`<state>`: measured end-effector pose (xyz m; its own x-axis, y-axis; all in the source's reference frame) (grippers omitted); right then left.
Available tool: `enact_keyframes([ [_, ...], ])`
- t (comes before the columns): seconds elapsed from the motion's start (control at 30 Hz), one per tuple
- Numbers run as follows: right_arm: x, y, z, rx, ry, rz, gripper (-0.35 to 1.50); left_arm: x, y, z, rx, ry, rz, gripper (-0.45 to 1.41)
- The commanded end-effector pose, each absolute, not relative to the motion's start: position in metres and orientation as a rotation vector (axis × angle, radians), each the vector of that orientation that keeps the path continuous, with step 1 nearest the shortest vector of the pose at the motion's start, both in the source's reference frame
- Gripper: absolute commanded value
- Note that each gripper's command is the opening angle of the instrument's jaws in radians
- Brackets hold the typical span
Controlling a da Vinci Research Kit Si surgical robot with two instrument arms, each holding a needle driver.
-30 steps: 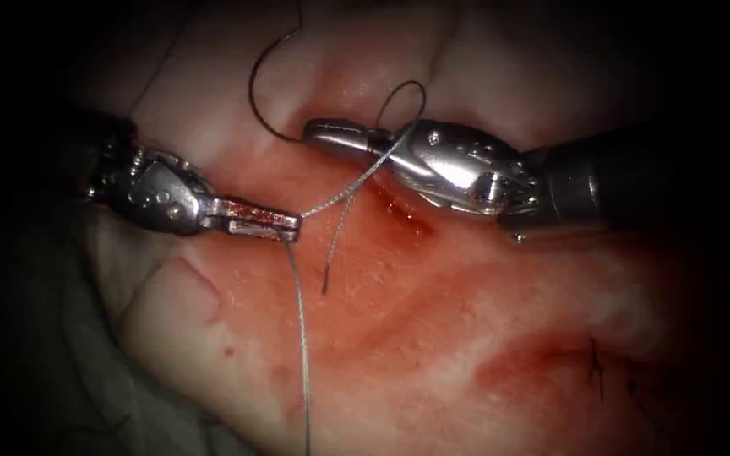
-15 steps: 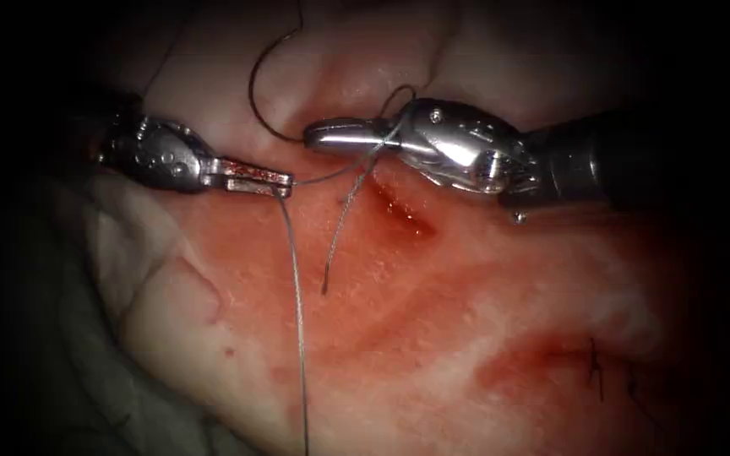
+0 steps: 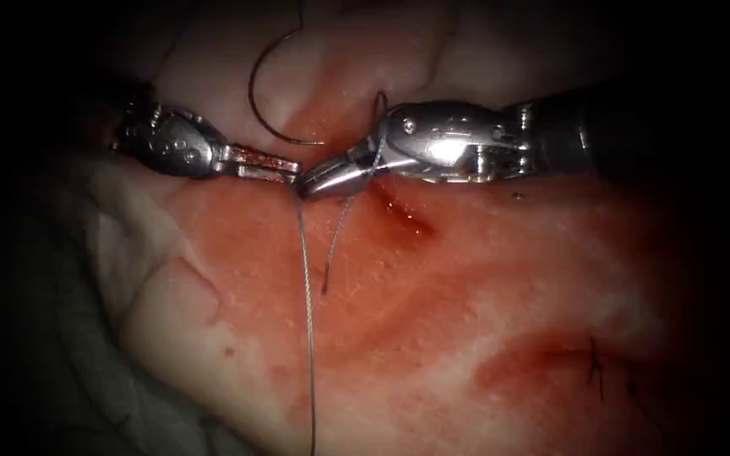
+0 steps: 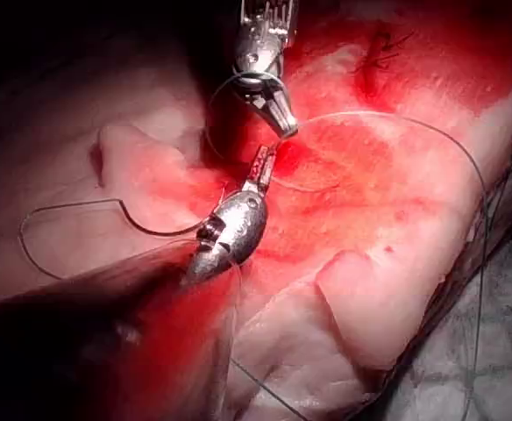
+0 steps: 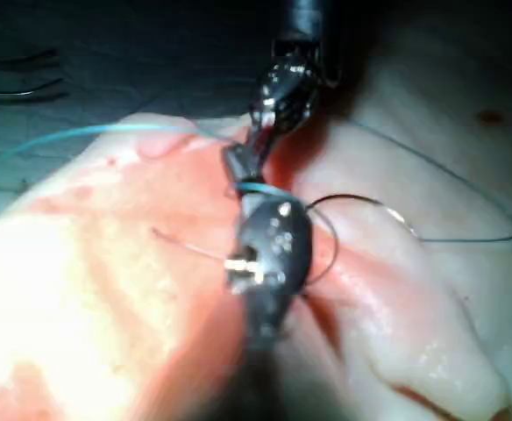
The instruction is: Wound Closure
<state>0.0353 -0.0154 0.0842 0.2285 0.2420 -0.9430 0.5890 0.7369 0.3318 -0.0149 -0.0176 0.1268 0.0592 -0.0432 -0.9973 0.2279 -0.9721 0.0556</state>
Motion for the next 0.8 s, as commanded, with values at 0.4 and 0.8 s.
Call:
enact_keyframes([
  [0.4, 0.0352, -0.0166, 0.0840, 0.704, 1.179, -0.442, 0.02, -0.0150, -0.0181, 0.1271, 2.134, 0.198, -2.013, -0.45],
  [0.8, 0.0364, -0.0189, 0.0845, 0.672, 1.152, -0.520, 0.57, -0.0151, -0.0183, 0.1272, 2.135, 0.202, -2.017, -0.45],
])
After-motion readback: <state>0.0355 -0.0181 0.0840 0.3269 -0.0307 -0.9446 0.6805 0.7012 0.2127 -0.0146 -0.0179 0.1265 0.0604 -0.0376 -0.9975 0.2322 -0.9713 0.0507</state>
